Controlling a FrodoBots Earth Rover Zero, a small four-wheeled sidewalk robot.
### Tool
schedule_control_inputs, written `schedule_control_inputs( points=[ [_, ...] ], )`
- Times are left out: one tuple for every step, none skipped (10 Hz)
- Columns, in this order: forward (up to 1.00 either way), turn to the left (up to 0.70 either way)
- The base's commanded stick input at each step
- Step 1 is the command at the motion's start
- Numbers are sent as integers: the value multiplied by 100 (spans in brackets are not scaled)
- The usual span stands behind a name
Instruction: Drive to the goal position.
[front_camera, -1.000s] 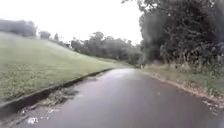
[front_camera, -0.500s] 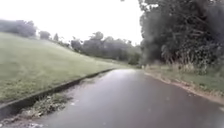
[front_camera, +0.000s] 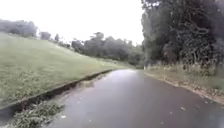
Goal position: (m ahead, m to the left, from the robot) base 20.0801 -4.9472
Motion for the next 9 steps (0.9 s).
schedule_control_inputs(
  points=[
    [70, -8],
    [70, -7],
    [70, -7],
    [70, -7],
    [70, -7],
    [70, -7],
    [70, -8],
    [70, -8],
    [70, -7]
  ],
)
